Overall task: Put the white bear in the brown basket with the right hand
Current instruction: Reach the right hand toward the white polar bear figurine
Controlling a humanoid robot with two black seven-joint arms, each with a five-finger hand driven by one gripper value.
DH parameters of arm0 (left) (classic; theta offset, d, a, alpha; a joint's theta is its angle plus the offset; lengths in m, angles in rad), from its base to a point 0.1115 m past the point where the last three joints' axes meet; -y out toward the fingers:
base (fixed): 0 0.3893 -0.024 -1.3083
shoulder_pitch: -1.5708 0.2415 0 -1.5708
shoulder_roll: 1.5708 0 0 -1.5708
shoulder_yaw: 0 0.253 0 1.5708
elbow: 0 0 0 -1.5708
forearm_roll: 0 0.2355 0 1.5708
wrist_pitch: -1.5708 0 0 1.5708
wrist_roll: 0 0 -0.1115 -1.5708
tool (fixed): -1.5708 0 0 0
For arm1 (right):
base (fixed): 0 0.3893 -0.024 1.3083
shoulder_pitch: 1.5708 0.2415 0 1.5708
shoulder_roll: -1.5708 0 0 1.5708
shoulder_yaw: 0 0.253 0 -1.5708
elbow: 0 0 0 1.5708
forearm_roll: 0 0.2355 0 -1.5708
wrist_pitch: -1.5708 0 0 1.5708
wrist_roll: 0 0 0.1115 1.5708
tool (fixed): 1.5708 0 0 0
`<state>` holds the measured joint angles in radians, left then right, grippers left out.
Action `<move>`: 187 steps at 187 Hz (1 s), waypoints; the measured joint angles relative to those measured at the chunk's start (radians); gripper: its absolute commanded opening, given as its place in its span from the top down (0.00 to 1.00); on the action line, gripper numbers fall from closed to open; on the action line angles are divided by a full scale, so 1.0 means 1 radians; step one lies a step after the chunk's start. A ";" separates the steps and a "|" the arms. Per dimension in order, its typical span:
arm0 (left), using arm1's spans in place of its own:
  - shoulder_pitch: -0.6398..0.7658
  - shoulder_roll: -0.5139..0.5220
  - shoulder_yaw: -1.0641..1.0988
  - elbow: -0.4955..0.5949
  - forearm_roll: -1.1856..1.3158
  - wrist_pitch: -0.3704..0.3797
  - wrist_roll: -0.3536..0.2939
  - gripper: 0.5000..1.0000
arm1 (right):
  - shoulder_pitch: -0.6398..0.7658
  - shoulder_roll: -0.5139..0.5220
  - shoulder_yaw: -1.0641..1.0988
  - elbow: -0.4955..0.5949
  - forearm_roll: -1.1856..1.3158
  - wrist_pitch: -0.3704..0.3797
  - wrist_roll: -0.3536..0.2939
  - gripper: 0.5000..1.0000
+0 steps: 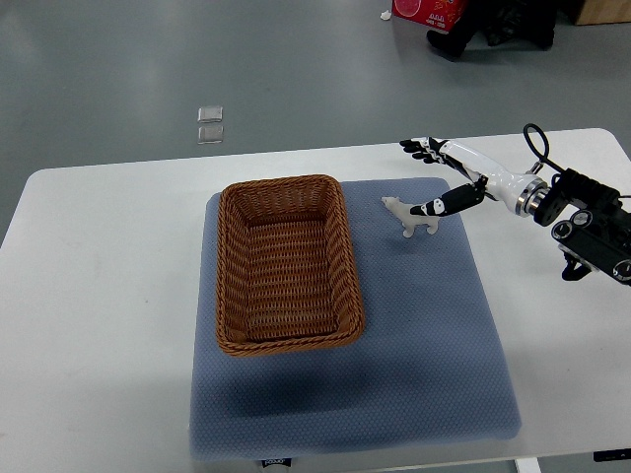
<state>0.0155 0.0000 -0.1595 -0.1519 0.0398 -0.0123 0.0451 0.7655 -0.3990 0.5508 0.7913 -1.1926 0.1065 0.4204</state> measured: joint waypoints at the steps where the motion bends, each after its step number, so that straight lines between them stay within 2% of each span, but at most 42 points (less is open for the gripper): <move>1: 0.000 0.000 0.000 0.000 0.000 0.000 0.000 0.00 | 0.000 0.000 0.000 0.000 -0.004 0.000 0.000 0.15; 48: 0.000 0.000 0.000 0.000 0.000 0.000 0.000 0.00 | 0.013 -0.001 -0.008 0.000 -0.151 -0.046 -0.026 0.17; 86: 0.000 0.000 0.000 0.000 0.000 0.000 0.000 0.00 | 0.015 -0.001 -0.045 0.000 -0.231 -0.053 -0.043 0.20; 101: 0.000 0.000 0.000 0.000 0.000 0.000 0.000 0.00 | 0.017 -0.003 -0.056 0.000 -0.252 -0.053 -0.044 0.23; 120: 0.000 0.000 0.000 0.000 0.000 0.000 0.000 0.00 | 0.018 -0.004 -0.062 0.000 -0.275 -0.053 -0.051 0.32; 168: 0.000 0.000 0.000 0.000 0.000 0.000 -0.001 0.00 | 0.023 -0.001 -0.104 -0.003 -0.302 -0.077 -0.103 0.35; 187: 0.000 0.000 0.000 0.000 0.000 0.000 -0.001 0.00 | 0.024 -0.001 -0.120 -0.006 -0.304 -0.088 -0.113 0.40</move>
<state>0.0153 0.0000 -0.1595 -0.1519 0.0398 -0.0124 0.0445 0.7897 -0.4004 0.4309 0.7851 -1.4964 0.0186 0.3076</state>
